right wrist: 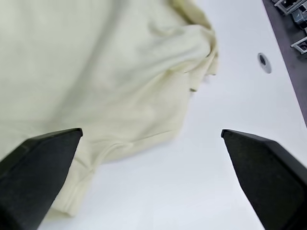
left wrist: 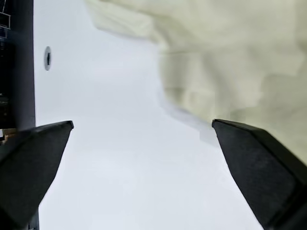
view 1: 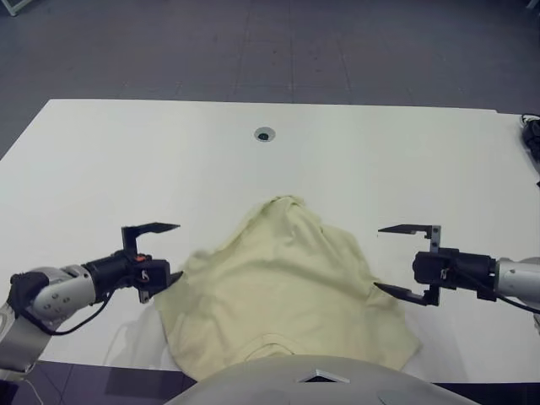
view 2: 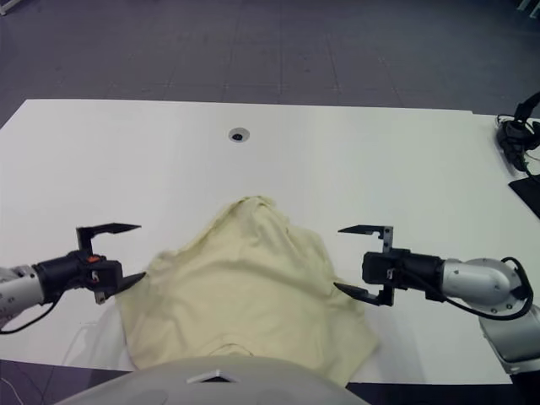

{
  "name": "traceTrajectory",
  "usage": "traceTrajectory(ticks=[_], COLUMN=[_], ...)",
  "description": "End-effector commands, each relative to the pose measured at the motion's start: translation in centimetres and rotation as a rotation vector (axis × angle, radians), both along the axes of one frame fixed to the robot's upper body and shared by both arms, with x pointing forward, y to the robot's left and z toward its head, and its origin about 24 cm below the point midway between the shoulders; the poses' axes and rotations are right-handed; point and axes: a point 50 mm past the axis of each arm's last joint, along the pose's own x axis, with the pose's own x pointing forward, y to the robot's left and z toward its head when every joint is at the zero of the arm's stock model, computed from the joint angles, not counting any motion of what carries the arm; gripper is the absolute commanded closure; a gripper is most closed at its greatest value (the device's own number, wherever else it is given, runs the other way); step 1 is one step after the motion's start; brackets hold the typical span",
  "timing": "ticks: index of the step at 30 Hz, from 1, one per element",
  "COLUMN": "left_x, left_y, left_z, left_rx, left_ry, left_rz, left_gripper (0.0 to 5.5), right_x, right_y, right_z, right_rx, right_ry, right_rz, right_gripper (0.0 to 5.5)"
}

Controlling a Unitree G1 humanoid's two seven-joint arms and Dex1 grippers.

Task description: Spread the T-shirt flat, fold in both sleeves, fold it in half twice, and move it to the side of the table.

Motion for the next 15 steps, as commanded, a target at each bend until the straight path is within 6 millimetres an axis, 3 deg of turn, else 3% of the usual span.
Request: traceTrajectory(ticks=[1, 5, 9, 15], left_x=[3.6, 6.5, 8.6, 10.5], left_y=[-1.2, -3.8, -7.3, -12.0], left_z=[2.4, 3.0, 1.6, -0.6], left_rx=[-0.083, -0.203, -0.229, -0.257], left_ry=[-0.080, -0.138, -0.125, -0.077], left_rz=[-0.019, -0.047, -0.126, -0.210], left_gripper=[0.12, 0.12, 0.12, 0.12], right_x=[1.3, 3.8, 6.3, 7.1], right_y=[0.4, 1.3, 2.2, 3.6], right_z=[2.0, 1.6, -0.1, -2.0], right_rx=[0.141, 0.118, 0.006, -0.062], right_ry=[-0.021, -0.157, -0.271, -0.268], right_rz=[-0.032, -0.096, -0.145, -0.086], right_gripper=[0.10, 0.10, 0.10, 0.10])
